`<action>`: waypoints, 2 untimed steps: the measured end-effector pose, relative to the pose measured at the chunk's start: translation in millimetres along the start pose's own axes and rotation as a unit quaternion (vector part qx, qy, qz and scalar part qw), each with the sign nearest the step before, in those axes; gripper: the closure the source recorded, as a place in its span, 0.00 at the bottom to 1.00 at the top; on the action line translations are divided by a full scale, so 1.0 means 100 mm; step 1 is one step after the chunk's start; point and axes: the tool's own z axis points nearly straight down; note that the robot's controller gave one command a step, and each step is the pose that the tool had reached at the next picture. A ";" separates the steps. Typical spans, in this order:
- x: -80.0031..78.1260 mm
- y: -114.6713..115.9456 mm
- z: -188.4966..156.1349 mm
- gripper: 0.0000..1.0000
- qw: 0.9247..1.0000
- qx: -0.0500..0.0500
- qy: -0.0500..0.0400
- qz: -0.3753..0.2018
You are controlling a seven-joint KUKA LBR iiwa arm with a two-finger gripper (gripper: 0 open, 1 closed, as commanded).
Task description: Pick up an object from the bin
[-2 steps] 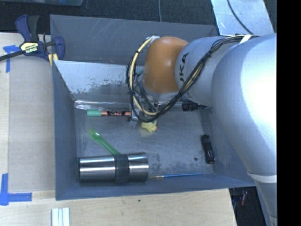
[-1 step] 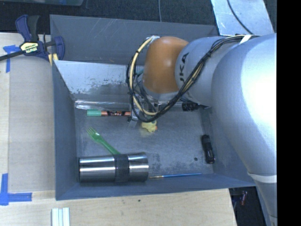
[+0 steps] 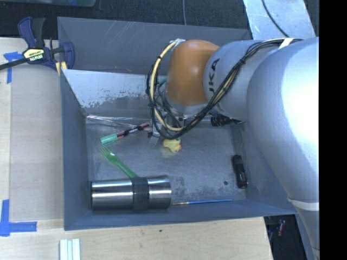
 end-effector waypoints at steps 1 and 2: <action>0.00 0.00 -0.25 1.00 1.000 0.001 0.002 0.000; -0.01 0.00 -0.48 1.00 1.000 0.000 0.000 0.000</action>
Offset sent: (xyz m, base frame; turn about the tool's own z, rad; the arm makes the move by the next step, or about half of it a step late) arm -0.0017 -0.0005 0.0180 -0.0001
